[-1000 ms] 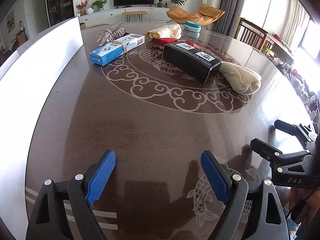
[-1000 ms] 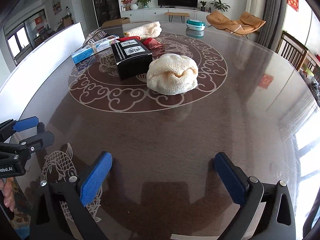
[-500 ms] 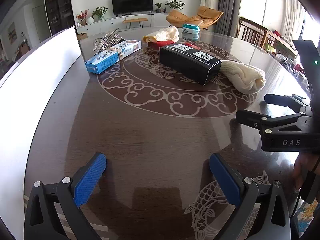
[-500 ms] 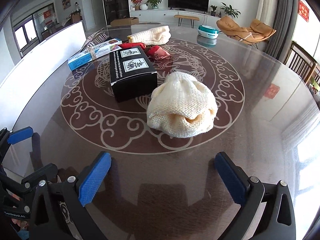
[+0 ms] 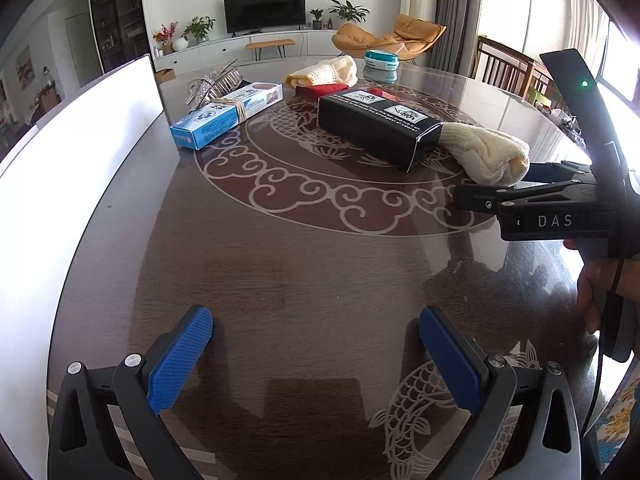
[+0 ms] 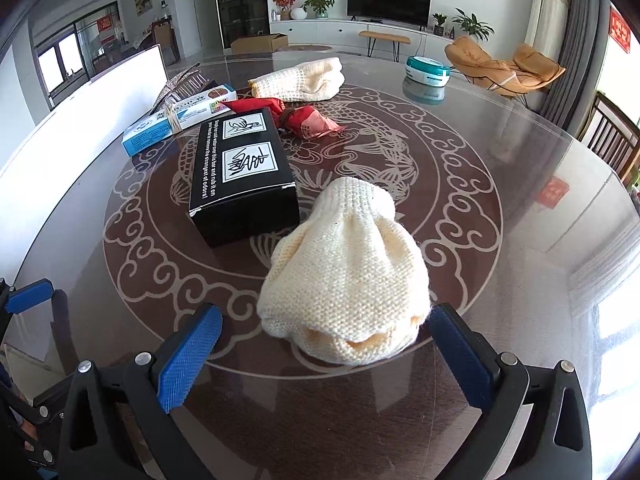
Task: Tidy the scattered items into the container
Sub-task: 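Move right tool onto cream knit mitten while left gripper grasps black soap box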
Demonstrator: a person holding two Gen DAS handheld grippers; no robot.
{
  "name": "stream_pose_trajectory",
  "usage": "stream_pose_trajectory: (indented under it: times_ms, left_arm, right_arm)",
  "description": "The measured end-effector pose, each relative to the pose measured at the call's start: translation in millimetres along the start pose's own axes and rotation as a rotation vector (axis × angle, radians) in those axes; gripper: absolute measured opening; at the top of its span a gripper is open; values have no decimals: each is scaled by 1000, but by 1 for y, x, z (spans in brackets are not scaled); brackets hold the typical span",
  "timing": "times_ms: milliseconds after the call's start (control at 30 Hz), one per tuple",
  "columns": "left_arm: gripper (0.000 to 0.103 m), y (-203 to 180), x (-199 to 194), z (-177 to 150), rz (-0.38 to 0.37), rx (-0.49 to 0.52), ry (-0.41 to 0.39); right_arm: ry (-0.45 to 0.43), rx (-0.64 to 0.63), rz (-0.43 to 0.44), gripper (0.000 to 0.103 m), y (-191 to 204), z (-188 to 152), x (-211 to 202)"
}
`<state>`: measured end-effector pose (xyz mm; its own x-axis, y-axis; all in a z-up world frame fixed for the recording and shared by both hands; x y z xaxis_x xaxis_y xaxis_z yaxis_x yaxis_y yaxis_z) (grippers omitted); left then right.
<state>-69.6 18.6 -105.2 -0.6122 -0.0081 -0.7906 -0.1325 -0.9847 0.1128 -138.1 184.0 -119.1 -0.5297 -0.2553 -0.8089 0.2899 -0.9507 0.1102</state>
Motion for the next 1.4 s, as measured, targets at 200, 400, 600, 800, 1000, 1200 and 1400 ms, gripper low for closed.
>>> stream_pose_trajectory:
  times_ms: [200,400,600,800,1000,1200,1400]
  left_arm:
    - [103,0,0,0,0,1,0]
    - [103,0,1,1,2,-4,18]
    - [103,-3,16,17,14,-12,95]
    - [103,-22,33,51,-77,-59,149]
    - [103,-39,38,112,-107,-133,91]
    - [103,-52,77,152,-70,-229,128]
    - [103,-60,110,151,72,-199,173]
  right_arm:
    - [0,-3,2,103,-7,5,3]
    - [-3,19,-11,103,-33,11,4]
    - [-6,29,-22,103,-42,14,5]
    - [-5,17,-12,103,-60,24,11]
    - [-8,34,-28,103,-68,26,11]
    - [-8,34,-28,103,-68,26,11]
    - [-8,35,-28,103,-68,26,11]
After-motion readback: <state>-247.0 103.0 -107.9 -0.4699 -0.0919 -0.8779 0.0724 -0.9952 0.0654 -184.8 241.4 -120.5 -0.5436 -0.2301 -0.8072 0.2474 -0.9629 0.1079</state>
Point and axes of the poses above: each gripper's, at about its wrist camera, not at the fingertips, and x roughly the way its jaws point, y to its left, z to its top, the point moved 8 cm from there along x, roughly the way its jaws point, and after that the axes turned 8 degrees about z, right-handed, at the moved point
